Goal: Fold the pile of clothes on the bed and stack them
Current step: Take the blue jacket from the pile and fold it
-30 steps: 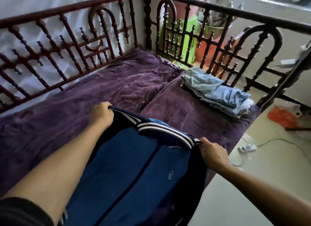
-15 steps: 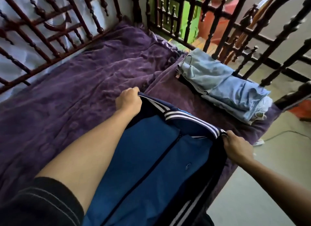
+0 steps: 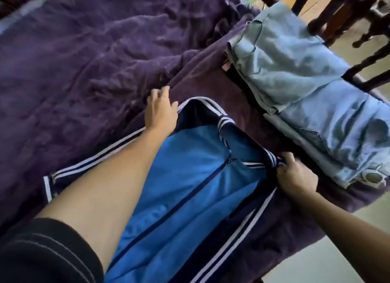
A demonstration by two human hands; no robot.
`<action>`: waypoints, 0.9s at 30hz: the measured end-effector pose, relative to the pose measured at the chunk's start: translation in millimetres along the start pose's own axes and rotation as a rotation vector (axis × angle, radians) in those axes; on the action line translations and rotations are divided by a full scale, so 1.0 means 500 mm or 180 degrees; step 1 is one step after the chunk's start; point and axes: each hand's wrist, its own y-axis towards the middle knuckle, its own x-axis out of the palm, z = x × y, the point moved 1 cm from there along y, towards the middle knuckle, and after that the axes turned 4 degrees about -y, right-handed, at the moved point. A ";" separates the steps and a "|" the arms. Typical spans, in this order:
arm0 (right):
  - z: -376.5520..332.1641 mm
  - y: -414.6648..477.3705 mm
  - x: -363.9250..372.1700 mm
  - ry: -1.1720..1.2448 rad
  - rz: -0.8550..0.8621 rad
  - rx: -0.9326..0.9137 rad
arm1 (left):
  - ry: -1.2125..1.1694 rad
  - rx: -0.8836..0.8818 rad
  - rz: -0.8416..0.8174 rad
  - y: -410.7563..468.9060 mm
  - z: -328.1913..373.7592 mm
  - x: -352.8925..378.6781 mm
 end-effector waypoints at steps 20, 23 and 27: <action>-0.814 -0.023 0.089 -0.0639 0.0178 -0.3078 | 0.0622 -0.2268 0.0202 -0.417 -0.710 -0.148; -0.870 0.032 0.038 -0.0193 0.0637 -0.2544 | 0.0429 -0.2472 0.0301 -0.405 -0.745 -0.158; -0.886 0.091 -0.061 0.0314 0.1030 -0.1513 | 0.0111 -0.3036 0.0075 -0.395 -0.775 -0.177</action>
